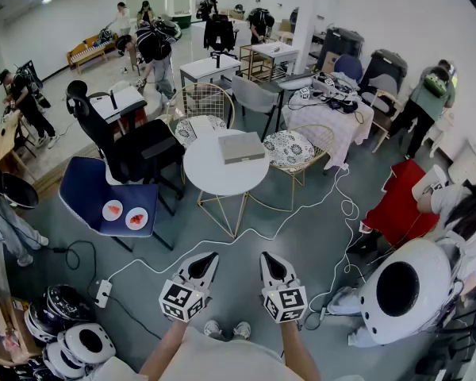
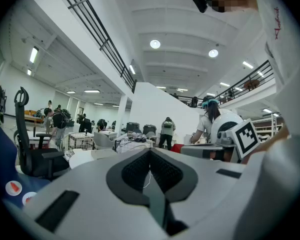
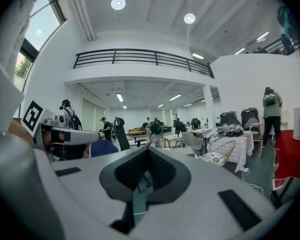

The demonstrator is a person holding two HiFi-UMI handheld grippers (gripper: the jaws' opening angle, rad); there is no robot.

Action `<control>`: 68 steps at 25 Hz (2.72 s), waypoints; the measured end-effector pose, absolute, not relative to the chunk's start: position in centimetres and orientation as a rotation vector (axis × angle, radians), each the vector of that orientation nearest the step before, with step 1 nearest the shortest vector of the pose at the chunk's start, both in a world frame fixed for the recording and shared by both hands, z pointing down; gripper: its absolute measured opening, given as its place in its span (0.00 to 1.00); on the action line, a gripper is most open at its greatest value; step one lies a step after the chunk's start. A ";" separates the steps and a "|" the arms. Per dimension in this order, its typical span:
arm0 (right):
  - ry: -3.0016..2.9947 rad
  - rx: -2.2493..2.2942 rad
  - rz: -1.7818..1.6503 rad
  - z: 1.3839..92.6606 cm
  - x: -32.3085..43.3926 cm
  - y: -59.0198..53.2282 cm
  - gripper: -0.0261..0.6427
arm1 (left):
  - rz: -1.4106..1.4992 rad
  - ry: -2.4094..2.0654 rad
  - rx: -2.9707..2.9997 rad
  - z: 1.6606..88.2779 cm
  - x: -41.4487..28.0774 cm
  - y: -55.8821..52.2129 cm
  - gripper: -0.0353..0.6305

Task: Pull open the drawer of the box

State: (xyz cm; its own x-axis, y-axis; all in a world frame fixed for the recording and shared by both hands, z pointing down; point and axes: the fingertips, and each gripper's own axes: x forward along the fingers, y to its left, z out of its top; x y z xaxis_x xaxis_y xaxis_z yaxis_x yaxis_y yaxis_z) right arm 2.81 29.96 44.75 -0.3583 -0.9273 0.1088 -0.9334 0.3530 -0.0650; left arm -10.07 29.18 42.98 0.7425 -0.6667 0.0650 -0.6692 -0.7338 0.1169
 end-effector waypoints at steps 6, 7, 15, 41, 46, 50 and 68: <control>-2.551 1.736 0.187 44.8 3.4 30.4 0.06 | 0.028 -1.097 2.799 43.0 -9.3 29.5 0.07; -2.553 1.731 0.186 44.9 3.3 30.5 0.06 | 0.027 -1.100 2.796 43.0 -9.3 29.5 0.07; -2.573 1.700 0.204 45.2 3.5 30.8 0.06 | 0.036 -1.116 2.781 43.4 -8.8 30.1 0.07; -2.615 1.565 0.279 48.7 8.0 31.0 0.06 | 0.078 -1.154 2.748 46.2 -4.6 28.6 0.07; -2.613 1.544 0.269 48.9 7.9 29.3 0.06 | 0.106 -1.135 2.741 47.0 -4.3 27.0 0.07; -2.616 1.526 0.273 49.3 7.6 27.4 0.06 | 0.106 -1.130 2.734 47.4 -4.5 25.2 0.07; -2.567 1.523 0.313 51.5 6.1 7.0 0.06 | 0.119 -1.042 2.725 49.8 -4.7 5.1 0.07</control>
